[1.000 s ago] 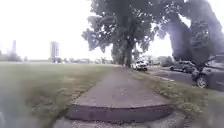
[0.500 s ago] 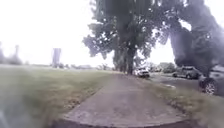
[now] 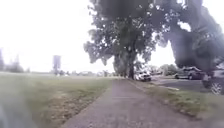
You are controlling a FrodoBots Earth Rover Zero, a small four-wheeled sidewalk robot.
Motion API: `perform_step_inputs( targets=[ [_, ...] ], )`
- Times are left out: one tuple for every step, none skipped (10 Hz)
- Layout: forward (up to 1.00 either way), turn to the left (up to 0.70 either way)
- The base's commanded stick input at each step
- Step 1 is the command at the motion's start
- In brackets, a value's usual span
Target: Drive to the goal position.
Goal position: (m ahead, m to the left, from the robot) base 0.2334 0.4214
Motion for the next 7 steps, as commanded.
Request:
perform_step_inputs(
  targets=[
    [0.70,-0.07],
    [0.70,-0.17],
    [0.70,-0.26],
    [0.70,-0.35],
    [0.70,-0.28],
    [0.70,-0.01],
    [0.70,0.00]
  ],
)
